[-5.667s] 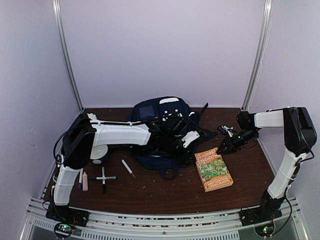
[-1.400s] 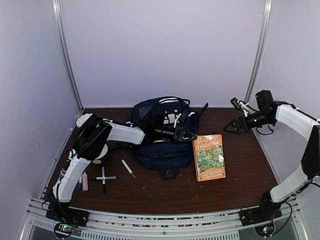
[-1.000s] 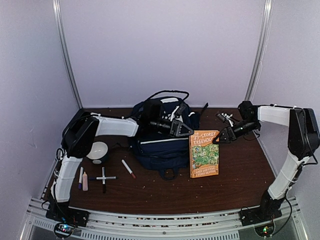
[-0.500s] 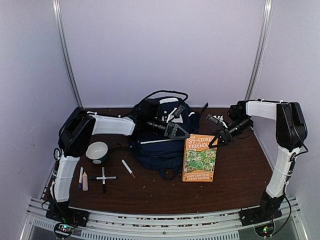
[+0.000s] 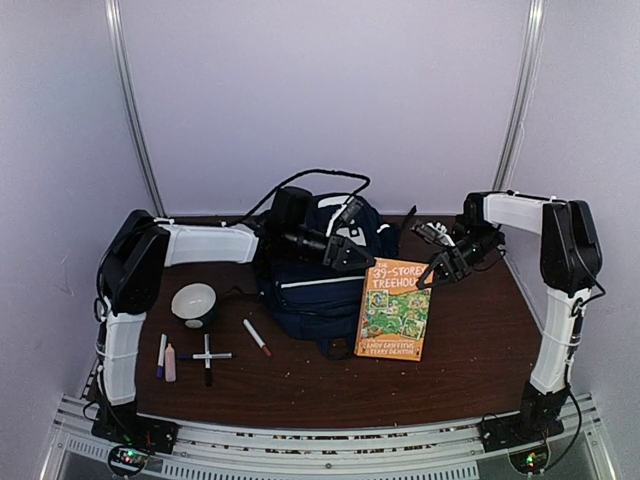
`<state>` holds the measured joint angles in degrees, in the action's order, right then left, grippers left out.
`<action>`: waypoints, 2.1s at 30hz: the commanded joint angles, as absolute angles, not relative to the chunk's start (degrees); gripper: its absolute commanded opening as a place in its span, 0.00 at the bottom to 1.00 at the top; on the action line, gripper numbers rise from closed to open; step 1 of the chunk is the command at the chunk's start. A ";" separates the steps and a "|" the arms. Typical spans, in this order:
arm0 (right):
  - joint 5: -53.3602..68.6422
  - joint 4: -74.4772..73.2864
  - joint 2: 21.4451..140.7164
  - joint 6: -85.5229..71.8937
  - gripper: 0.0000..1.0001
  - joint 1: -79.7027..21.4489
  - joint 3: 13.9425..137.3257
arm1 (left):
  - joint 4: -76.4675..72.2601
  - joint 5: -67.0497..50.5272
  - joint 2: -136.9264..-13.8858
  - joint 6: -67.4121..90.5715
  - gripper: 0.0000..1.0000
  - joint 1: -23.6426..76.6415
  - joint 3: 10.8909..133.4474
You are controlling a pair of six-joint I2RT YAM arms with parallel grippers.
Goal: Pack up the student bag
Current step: Pass from the right arm to the left, then pass from the left arm to the right
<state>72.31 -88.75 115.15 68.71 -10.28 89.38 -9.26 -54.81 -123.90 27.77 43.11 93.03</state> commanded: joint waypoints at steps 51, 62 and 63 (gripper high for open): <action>64.32 -34.44 94.85 2.74 0.65 -18.82 88.58 | -50.80 -50.48 -112.85 55.31 0.00 41.02 83.28; 71.40 -22.45 93.08 -5.84 0.53 -21.27 79.75 | -55.32 -48.82 -113.72 60.60 0.00 39.61 84.10; 71.98 -21.32 93.06 -6.66 0.50 -21.27 79.24 | -55.58 -48.74 -113.71 60.85 0.00 39.51 84.04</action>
<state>68.58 -26.74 94.91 -3.05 -20.69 81.01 -46.06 -50.13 -116.14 58.24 40.25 82.37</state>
